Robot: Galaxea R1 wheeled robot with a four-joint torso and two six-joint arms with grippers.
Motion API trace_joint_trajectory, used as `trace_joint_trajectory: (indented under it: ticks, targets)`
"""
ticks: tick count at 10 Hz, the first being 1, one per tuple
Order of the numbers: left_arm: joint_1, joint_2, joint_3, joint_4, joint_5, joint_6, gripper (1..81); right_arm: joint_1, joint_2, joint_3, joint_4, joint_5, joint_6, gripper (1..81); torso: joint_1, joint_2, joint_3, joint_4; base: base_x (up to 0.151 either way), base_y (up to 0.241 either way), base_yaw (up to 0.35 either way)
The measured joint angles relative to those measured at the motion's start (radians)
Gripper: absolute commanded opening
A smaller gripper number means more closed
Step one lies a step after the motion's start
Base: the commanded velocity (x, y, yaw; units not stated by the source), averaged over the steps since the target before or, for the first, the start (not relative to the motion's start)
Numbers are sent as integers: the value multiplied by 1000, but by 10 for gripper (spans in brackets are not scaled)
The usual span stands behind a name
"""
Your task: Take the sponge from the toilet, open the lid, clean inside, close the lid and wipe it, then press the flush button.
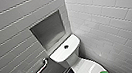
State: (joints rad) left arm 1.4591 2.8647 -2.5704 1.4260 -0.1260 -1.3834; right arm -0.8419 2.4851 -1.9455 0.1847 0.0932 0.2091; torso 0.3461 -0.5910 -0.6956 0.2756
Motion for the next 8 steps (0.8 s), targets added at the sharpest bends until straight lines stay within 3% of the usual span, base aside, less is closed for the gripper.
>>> trace_joint_trajectory:
  ticks: [3,6,8]
  targets:
    - [13,10,-30,2,-2,1,811,92,12,-7,0,-52,1,10,18,-29,-14,0,0,0,0]
    - [12,11,-30,3,-5,11,811,171,80,-49,-1,-102,0,10,84,-136,-17,0,0,0,0]
    - [15,19,-31,4,-2,17,811,165,137,-145,0,-121,0,10,126,-205,-24,0,0,0,0]
